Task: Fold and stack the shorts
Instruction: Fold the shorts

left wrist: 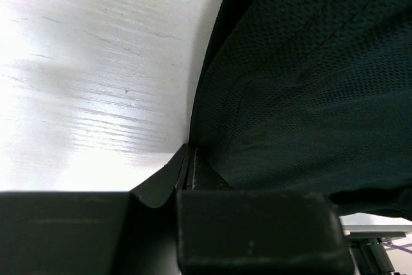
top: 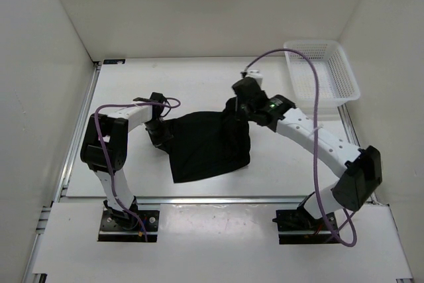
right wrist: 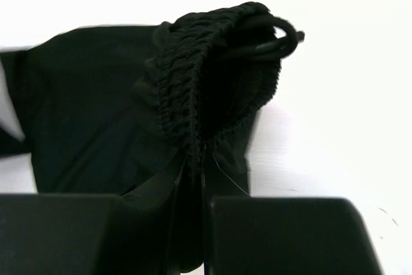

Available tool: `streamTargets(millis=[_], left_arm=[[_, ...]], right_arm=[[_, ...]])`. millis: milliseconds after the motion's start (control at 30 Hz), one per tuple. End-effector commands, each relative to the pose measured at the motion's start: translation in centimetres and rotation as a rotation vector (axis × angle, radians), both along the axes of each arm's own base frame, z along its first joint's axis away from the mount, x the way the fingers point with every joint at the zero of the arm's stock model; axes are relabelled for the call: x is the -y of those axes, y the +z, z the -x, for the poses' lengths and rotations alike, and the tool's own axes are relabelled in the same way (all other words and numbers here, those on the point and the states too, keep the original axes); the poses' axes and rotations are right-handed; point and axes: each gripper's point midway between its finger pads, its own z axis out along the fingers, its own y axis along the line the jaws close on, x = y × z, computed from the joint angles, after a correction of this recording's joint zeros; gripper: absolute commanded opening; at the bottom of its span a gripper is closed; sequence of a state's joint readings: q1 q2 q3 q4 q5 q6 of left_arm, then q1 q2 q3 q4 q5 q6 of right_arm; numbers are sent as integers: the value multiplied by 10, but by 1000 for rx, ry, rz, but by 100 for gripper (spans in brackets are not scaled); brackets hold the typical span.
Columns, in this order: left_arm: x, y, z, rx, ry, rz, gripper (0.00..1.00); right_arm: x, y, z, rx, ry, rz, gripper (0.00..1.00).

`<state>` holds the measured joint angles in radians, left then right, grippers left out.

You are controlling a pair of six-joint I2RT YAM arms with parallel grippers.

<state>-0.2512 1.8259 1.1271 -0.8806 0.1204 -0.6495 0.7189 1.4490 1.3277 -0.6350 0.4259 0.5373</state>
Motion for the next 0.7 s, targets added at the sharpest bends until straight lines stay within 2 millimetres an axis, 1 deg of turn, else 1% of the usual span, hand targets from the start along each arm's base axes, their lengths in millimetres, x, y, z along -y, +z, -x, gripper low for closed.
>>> streamTargets(millis=[0, 33, 67, 100, 133, 167, 200, 233, 267, 300, 333, 367, 400, 433, 467, 500, 533, 567, 600, 633, 667], left_arm=[[5, -12, -4, 10, -15, 14, 10], [5, -12, -4, 10, -15, 14, 10], [5, -12, -4, 10, -15, 14, 10], [5, -12, -4, 10, -15, 14, 10], [5, -12, -4, 10, -15, 14, 10], [5, -12, -4, 10, -15, 14, 10], [5, -12, -4, 10, -15, 14, 10], [5, -12, -4, 10, -15, 14, 10], [5, -12, -6, 18, -15, 16, 10], [4, -14, -3, 10, -15, 14, 10], [4, -14, -3, 10, -15, 14, 10], [4, -14, -3, 10, -15, 14, 10], [4, -14, -3, 10, -15, 14, 10], [4, -14, -3, 10, -15, 14, 10], [4, -16, 1, 1, -15, 12, 10], [4, -16, 1, 1, -15, 12, 10], [4, -13, -1, 11, -15, 14, 13], [4, -8, -3, 29, -15, 19, 20], [6, -4, -4, 40, -16, 31, 27], [-1, 0, 1, 29, 4, 28, 42], [-4, 12, -2, 58, 16, 35, 54]], right_arm=[[-34, 17, 4, 69, 62, 61, 0], [-57, 21, 9, 81, 105, 62, 0], [-65, 20, 11, 83, 129, 83, 0], [-77, 11, 11, 77, 141, 110, 0], [-95, 20, 18, 97, 182, 107, 0], [-104, 18, 21, 91, 200, 114, 0], [-113, 8, 20, 85, 216, 146, 0], [-127, 13, 24, 96, 239, 133, 0], [-134, 10, 25, 94, 249, 137, 0], [-142, -1, 25, 83, 266, 161, 0], [-150, -4, 27, 75, 284, 157, 0], [-159, -2, 29, 82, 295, 150, 0], [-165, -12, 27, 65, 303, 161, 0], [-172, -15, 30, 64, 315, 163, 0], [-181, -12, 33, 66, 333, 148, 0], [-186, -22, 31, 56, 334, 161, 0], [-191, -23, 35, 52, 347, 167, 3], [-196, -25, 36, 44, 358, 157, 8], [-204, -25, 36, 34, 372, 144, 17], [-209, -21, 41, 31, 399, 137, 46], [-212, -23, 42, 23, 407, 133, 62]])
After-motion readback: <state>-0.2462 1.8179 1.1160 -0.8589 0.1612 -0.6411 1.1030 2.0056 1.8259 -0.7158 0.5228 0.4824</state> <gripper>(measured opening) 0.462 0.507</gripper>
